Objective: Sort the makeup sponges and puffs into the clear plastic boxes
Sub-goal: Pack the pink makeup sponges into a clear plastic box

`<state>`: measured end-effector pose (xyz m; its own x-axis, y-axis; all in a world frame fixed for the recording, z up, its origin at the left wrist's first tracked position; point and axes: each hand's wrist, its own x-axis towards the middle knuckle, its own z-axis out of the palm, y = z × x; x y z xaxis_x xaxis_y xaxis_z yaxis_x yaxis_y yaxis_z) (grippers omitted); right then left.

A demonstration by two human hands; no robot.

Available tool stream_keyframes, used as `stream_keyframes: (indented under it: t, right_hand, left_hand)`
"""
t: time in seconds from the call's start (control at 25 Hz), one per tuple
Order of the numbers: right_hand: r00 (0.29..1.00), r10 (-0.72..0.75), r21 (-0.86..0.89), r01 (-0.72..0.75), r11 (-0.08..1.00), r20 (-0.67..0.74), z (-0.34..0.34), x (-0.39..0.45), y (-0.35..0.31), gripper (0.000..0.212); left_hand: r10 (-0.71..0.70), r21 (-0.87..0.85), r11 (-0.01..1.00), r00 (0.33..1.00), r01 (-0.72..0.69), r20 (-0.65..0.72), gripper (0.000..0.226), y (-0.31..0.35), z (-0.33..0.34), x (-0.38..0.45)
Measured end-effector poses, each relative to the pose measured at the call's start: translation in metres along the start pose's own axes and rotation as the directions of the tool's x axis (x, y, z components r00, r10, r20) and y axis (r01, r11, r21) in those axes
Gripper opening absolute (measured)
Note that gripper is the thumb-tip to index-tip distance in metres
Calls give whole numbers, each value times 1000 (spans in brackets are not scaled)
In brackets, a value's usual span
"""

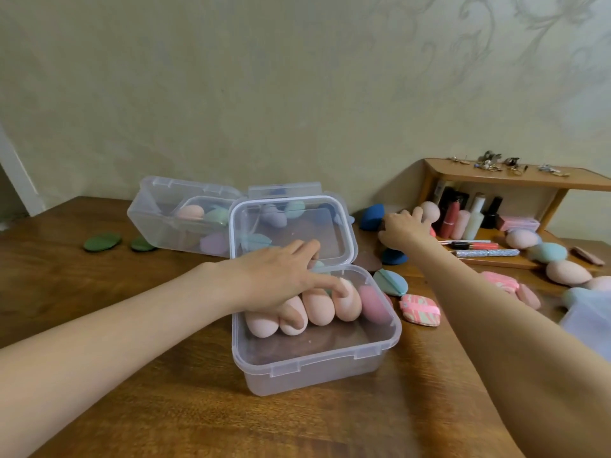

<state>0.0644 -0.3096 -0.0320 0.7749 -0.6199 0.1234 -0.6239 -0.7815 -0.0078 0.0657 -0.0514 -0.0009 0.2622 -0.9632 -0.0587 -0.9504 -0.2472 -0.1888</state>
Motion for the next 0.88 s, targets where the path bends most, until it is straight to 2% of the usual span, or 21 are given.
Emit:
stream_keyframes:
  t: [0.08, 0.12, 0.16, 0.2, 0.28, 0.32, 0.36, 0.4, 0.44, 0.48, 0.52, 0.6, 0.68, 0.72, 0.8, 0.88]
  right_hand:
    - [992, 2, 122, 14, 992, -127, -19, -12, 3, 31]
    - [983, 8, 241, 37, 970, -184, -33, -22, 3, 28]
    - [977, 15, 405, 74, 911, -213, -48, -35, 3, 25]
    - [977, 16, 578, 111, 808, -211, -64, -52, 3, 26]
    - [994, -51, 845, 113, 523, -101, -90, -101, -2, 37]
    - [987, -158, 922, 70, 381, -9, -96, -125, -5, 36]
    - [950, -295, 962, -17, 271, 100, -97, -143, -7, 31]
    - [876, -436, 972, -129, 196, 205, -96, -160, -8, 30]
    - [788, -547, 959, -224, 175, 284, -91, -170, -8, 32]
    - [710, -616, 940, -271, 209, 342, -87, -176, -9, 32]
    - [665, -640, 923, -267, 277, 385, -83, -179, -11, 27]
    - [670, -616, 881, -125, 457, 414, -79, -179, -20, 22]
    - [687, -580, 782, 28, 622, 437, -75, -178, -30, 29]
    - [688, -564, 741, 57, 669, 456, -72, -177, -34, 35]
    - [678, -553, 706, 69, 705, 485, -66, -174, -42, 38]
    - [669, -550, 679, 92, 728, 500, -63, -174, -46, 38]
  left_hand:
    - [-9, 15, 1000, 1000, 10, -13, 68, 3, -1, -4]
    - [-18, 31, 999, 1000, 18, -20, 67, 5, -1, -6]
    - [-21, 50, 999, 999, 22, -29, 67, 7, -2, -7]
    - [-24, 67, 997, 999, 26, -29, 67, 10, -2, -8]
    - [-50, 72, 996, 998, 52, -24, 68, 16, -5, -12]
    - [-62, 66, 996, 998, 64, -19, 69, 18, -6, -14]
    - [-80, 57, 995, 997, 81, -14, 69, 20, -6, -16]
    - [-106, 33, 994, 994, 107, -13, 67, 24, -7, -19]
    - [-141, -37, 989, 990, 140, -12, 63, 27, -9, -22]
    - [-179, -140, 974, 984, 176, -9, 56, 30, -9, -24]
    - [-218, -233, 950, 976, 209, -16, 50, 30, -7, -26]
    - [-258, -317, 918, 966, 237, -27, 48, 27, -6, -27]
    - [-203, -262, 947, 979, 188, -29, 53, 21, -5, -28]
    - [-153, -237, 961, 988, 141, -30, 58, 18, -5, -30]
    - [-121, -295, 949, 993, 111, -14, 65, 9, -8, -39]
    - [-145, -320, 937, 989, 141, 9, 57, 2, -9, -48]
